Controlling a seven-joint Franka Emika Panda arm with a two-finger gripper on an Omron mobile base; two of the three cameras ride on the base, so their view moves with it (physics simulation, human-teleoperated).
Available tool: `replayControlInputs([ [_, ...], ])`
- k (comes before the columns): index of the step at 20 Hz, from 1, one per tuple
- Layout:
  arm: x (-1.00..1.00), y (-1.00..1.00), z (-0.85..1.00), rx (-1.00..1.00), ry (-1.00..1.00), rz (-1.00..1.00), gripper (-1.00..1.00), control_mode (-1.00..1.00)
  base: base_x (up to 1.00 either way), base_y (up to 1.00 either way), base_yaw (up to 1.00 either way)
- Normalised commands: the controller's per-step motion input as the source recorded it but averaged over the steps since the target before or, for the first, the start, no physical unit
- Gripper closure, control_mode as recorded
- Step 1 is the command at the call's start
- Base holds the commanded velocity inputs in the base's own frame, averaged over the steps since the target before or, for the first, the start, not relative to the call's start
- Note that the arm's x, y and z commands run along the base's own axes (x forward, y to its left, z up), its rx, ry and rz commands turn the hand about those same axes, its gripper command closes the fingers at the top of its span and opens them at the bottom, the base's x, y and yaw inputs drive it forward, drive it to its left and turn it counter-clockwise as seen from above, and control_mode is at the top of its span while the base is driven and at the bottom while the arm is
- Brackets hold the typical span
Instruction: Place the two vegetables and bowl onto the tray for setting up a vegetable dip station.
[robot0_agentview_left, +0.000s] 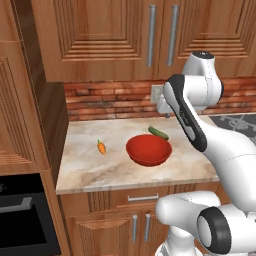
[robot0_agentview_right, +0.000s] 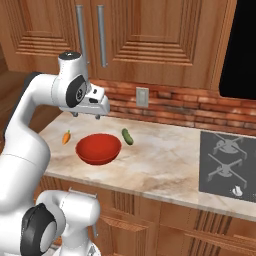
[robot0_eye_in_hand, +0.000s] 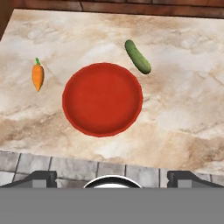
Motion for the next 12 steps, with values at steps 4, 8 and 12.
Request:
replayControlInputs([
  [4, 0.0, 0.0, 0.0, 0.0, 0.0, 0.0, -1.0, 1.0, 0.34, 0.06, 0.0],
  [8, 0.0, 0.0, 0.0, 0.0, 0.0, 0.0, -1.0, 1.0, 0.37, 0.09, 0.0],
  [12, 0.0, 0.0, 0.0, 0.0, 0.0, 0.0, -1.0, 1.0, 0.29, 0.06, 0.0],
])
